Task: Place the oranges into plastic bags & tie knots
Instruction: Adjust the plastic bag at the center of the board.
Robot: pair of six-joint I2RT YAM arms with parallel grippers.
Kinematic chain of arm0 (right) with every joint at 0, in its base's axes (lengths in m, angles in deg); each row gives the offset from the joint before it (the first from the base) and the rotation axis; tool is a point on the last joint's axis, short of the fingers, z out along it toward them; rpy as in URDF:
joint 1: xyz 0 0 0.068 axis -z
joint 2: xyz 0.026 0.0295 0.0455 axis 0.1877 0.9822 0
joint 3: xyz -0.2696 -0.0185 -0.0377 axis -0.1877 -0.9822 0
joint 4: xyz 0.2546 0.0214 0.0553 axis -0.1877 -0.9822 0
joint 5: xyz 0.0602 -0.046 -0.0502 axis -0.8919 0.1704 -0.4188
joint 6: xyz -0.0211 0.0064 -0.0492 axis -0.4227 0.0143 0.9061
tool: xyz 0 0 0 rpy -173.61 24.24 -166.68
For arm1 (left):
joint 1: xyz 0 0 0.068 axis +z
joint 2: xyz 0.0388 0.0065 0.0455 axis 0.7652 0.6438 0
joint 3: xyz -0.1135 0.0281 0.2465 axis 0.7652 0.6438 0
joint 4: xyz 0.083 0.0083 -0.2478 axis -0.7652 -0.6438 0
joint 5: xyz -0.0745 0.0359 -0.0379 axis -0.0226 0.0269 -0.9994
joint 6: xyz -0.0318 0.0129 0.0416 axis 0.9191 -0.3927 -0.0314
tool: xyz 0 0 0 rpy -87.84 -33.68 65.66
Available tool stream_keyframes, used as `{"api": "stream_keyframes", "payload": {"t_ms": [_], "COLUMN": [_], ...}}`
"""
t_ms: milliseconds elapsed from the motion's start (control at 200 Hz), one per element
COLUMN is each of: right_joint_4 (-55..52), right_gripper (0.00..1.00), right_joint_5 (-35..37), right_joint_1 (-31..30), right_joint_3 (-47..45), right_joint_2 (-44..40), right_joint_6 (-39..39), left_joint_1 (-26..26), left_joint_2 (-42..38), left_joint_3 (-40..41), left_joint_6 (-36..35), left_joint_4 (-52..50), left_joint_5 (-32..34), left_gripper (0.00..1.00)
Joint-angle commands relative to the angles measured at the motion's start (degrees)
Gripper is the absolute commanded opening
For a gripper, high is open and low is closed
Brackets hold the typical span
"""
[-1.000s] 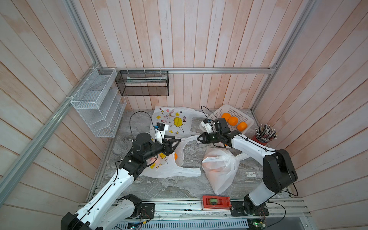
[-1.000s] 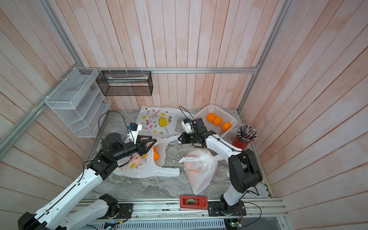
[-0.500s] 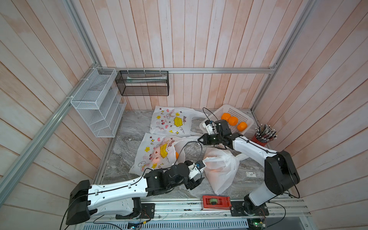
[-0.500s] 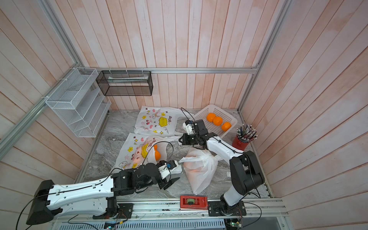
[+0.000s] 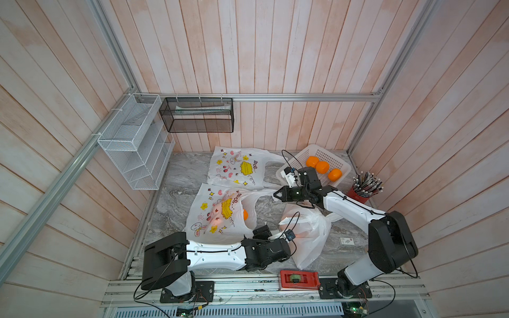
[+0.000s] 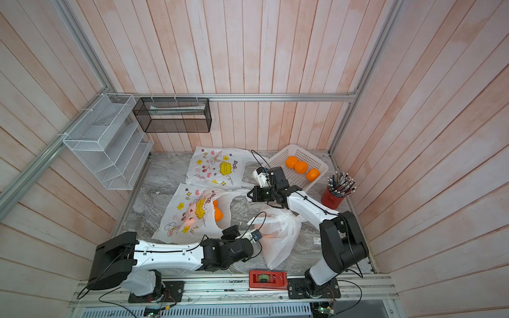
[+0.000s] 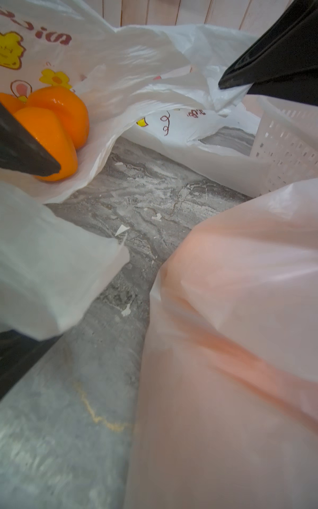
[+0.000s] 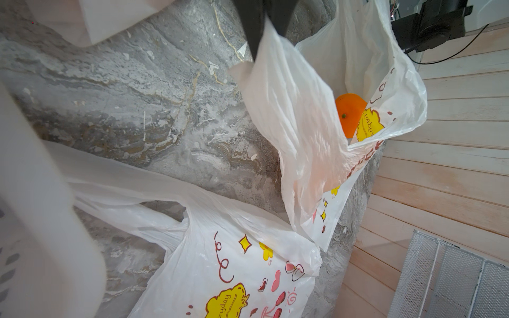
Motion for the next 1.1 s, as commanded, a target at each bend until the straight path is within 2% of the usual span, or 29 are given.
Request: {"api": "stream_keyframes", "payload": {"t_ms": [0,55,225,325,440,595,730,905,1095], "right_joint_4": [0.70,0.73,-0.07,-0.60,-1.27,0.64,0.84,-2.01,-1.97], "right_gripper": [0.00,0.00,0.00,0.00,0.00,0.00,0.00,0.00,0.00], "right_joint_5": [-0.89,-1.05,-0.85,-0.64,-1.05,-3.70,-4.60,-2.40,2.12], "right_joint_1": [-0.11,-0.19,-0.41,-0.72,-1.16,-1.77,-2.13,-2.13,-2.04], "right_joint_3": [-0.66,-0.63,0.19,1.12,2.54,4.56,9.03,18.94,27.05], "right_joint_2": [-1.66,-1.90,-2.80,-3.63,-4.78,-7.64,-9.52,-10.44,-12.15], "right_joint_6": [-0.14,-0.19,-0.24,-0.23,-0.54,-3.10,-5.75,-6.55,-6.99], "left_joint_1": [-0.31,-0.26,-0.26,-0.25,-0.15,1.63,7.24,20.46,37.97], "left_joint_2": [2.21,2.73,0.14,-4.64,-11.37,-23.00,-35.52,-46.24,-44.67], "left_joint_3": [-1.40,-1.31,-0.61,1.22,3.60,6.01,6.45,0.88,-10.30], "left_joint_6": [-1.44,-1.62,-2.23,-3.36,-4.92,-7.03,-10.27,-12.19,-8.82], "left_joint_4": [-0.52,0.06,1.61,4.09,6.68,8.92,11.71,12.07,8.22], "left_joint_5": [5.86,6.19,3.98,1.99,-0.41,-3.83,-10.82,-24.82,-42.22], "left_gripper": [0.81,0.70,0.25,0.11,0.01,0.00,0.00,0.00,0.00]}}
